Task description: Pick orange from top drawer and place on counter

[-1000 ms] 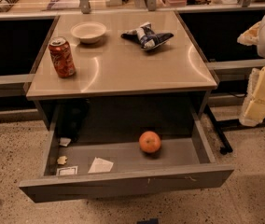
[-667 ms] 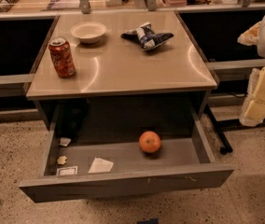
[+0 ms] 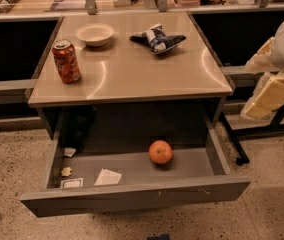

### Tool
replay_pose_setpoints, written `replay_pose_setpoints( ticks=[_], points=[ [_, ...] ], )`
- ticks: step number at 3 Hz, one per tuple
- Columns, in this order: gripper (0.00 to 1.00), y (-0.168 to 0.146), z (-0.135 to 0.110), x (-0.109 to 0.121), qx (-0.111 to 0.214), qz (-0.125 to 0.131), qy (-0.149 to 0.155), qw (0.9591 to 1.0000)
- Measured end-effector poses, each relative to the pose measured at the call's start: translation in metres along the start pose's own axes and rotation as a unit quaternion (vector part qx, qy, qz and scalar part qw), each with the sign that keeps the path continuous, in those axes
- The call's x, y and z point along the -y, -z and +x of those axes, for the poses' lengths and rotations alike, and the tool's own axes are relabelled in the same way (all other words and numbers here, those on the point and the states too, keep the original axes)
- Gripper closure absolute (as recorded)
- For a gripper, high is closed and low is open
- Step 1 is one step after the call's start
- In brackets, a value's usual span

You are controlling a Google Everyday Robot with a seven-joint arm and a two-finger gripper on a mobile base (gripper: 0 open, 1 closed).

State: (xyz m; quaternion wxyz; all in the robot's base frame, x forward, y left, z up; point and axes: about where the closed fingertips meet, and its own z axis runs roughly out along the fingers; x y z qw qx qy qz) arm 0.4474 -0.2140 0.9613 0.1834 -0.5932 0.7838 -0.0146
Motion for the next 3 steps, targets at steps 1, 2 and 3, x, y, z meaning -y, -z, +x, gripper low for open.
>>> replay_pose_setpoints(
  ticks=[1, 2, 3],
  points=[
    [0.58, -0.039, -0.007, -0.004, 0.046, -0.01, -0.017, 0.9988],
    [0.82, -0.114, -0.027, -0.014, 0.085, -0.028, -0.029, 0.9955],
    [1.0, -0.195, -0.045, -0.029, 0.104, -0.042, -0.039, 0.993]
  ],
)
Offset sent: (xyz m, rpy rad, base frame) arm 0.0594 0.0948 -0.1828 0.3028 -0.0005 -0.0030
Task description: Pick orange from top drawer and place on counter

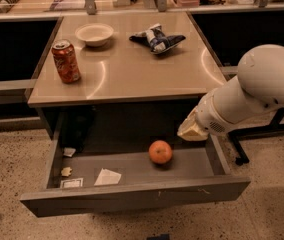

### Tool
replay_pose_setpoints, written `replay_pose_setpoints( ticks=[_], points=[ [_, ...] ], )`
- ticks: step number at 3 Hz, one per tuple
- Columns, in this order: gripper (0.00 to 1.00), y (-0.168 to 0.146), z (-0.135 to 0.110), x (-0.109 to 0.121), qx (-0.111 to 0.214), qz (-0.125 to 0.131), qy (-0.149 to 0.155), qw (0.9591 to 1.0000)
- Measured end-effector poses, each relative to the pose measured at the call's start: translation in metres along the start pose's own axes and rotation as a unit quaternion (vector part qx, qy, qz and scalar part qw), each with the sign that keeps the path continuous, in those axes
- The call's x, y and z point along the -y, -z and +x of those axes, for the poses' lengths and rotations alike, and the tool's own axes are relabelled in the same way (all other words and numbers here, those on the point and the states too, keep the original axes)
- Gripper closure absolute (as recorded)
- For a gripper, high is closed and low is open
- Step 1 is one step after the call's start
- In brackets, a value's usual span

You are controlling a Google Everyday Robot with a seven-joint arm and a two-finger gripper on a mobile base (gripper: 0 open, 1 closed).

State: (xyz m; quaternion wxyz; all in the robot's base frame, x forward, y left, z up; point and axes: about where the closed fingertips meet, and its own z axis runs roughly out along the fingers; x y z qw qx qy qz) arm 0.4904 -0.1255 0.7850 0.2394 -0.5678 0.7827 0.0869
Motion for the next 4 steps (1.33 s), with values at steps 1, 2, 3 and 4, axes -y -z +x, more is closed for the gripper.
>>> replay_pose_setpoints(
  ticks=[1, 2, 3, 4],
  points=[
    [1.0, 0.0, 0.0, -0.001, -0.001, -0.001, 0.0, 1.0],
    [1.0, -0.013, 0.01, -0.007, -0.011, -0.006, 0.019, 0.9998],
    [0.81, -0.04, 0.024, -0.013, -0.005, -0.014, 0.026, 0.9995],
    [0.58, -0.065, 0.032, -0.012, 0.011, -0.023, 0.023, 0.9994]
  ],
)
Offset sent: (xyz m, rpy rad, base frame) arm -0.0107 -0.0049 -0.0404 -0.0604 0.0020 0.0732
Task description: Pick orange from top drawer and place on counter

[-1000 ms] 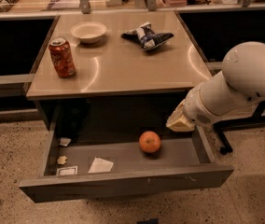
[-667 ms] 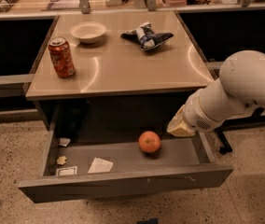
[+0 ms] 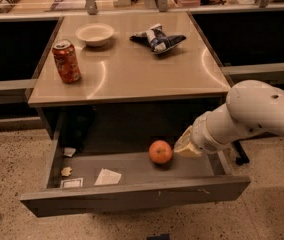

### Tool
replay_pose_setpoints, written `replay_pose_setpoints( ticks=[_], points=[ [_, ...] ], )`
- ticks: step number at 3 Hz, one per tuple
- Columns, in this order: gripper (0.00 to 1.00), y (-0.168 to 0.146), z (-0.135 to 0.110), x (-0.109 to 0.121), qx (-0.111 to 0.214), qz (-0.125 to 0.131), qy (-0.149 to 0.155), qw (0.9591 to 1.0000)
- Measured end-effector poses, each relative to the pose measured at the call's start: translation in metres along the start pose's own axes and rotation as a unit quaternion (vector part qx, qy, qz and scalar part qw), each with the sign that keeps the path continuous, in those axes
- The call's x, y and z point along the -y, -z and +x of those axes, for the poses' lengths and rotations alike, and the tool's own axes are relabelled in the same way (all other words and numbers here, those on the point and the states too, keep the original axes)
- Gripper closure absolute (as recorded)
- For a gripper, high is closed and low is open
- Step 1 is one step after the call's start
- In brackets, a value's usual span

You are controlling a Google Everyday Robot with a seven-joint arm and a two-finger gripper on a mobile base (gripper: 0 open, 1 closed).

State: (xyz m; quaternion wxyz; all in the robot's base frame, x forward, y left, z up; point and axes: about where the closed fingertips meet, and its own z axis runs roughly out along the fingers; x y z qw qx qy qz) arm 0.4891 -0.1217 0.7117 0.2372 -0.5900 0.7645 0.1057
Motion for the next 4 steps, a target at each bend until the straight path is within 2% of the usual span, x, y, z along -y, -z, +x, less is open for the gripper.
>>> replay_pose_setpoints(
  ticks=[1, 2, 4],
  points=[
    [0.36, -0.018, 0.006, 0.004, 0.018, -0.003, -0.003, 0.9998],
    [0.2, -0.033, 0.01, 0.009, 0.038, -0.002, -0.009, 0.9992],
    [0.19, -0.061, 0.001, 0.018, 0.083, -0.003, -0.011, 0.9965]
  ],
)
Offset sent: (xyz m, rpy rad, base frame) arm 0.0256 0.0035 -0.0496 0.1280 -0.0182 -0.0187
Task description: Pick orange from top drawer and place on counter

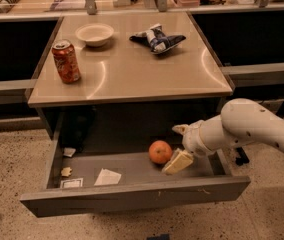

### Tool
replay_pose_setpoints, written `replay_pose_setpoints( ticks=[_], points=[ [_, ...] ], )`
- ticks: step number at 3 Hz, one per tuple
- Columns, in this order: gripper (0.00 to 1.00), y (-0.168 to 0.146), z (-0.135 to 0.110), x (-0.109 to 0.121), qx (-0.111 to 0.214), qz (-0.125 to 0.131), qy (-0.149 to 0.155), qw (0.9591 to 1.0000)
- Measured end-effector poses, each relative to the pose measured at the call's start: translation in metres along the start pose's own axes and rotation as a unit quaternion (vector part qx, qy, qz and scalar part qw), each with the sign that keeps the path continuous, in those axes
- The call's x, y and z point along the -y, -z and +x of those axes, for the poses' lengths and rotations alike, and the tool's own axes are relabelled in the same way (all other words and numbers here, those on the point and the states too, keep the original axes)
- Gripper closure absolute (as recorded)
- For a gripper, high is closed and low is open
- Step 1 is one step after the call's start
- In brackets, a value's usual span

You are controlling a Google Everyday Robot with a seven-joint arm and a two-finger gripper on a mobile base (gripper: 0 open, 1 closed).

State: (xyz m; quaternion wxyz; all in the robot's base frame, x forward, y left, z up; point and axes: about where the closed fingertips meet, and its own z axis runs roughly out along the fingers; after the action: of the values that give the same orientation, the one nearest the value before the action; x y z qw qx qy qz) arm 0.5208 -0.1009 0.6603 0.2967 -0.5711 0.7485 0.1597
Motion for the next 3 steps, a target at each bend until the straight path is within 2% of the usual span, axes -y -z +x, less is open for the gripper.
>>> replay_pose_setpoints(
  ticks=[2, 3],
  points=[
    [0.2, -0.036, -0.012, 0.003, 0.049, -0.01, 0.01, 0.9987],
    [0.21, -0.051, -0.01, -0.002, 0.054, -0.02, 0.021, 0.9981]
  ],
)
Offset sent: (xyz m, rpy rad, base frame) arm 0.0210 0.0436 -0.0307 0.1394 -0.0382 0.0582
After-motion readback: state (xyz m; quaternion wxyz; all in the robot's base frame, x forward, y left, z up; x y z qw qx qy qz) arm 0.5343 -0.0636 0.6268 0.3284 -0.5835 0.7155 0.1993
